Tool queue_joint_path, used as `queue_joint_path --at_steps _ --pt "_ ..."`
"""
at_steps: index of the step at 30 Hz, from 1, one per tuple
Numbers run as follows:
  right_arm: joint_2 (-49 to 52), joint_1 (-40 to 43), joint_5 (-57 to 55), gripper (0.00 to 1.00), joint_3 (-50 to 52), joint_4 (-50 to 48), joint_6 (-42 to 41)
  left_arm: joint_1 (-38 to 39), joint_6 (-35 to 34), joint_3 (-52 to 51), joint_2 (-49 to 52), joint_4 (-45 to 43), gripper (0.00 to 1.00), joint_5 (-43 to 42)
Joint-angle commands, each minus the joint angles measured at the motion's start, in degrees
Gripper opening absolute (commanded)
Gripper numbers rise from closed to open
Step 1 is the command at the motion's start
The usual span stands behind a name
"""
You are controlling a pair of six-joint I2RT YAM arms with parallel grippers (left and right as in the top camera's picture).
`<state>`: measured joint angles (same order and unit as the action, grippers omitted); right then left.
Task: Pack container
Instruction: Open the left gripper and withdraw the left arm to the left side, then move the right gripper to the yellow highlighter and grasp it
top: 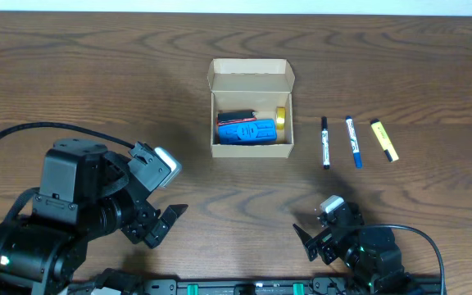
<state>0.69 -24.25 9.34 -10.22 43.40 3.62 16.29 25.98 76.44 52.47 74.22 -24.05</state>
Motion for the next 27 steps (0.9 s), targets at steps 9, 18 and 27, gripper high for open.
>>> queue_joint_path --at_steps 9,18,27 --pt "-0.31 -0.59 4.35 0.99 0.52 -2.82 -33.18 0.24 0.63 -0.28 -0.04 0.92 0.95 -1.01" --pt "-0.04 -0.48 7.37 0.99 0.39 -13.99 -38.91 0.24 0.61 -0.26 -0.04 0.92 0.95 -1.01" --pt "15.37 2.19 3.15 0.99 -9.77 -13.60 -29.90 0.24 0.61 -0.28 -0.04 0.92 0.95 -1.01"
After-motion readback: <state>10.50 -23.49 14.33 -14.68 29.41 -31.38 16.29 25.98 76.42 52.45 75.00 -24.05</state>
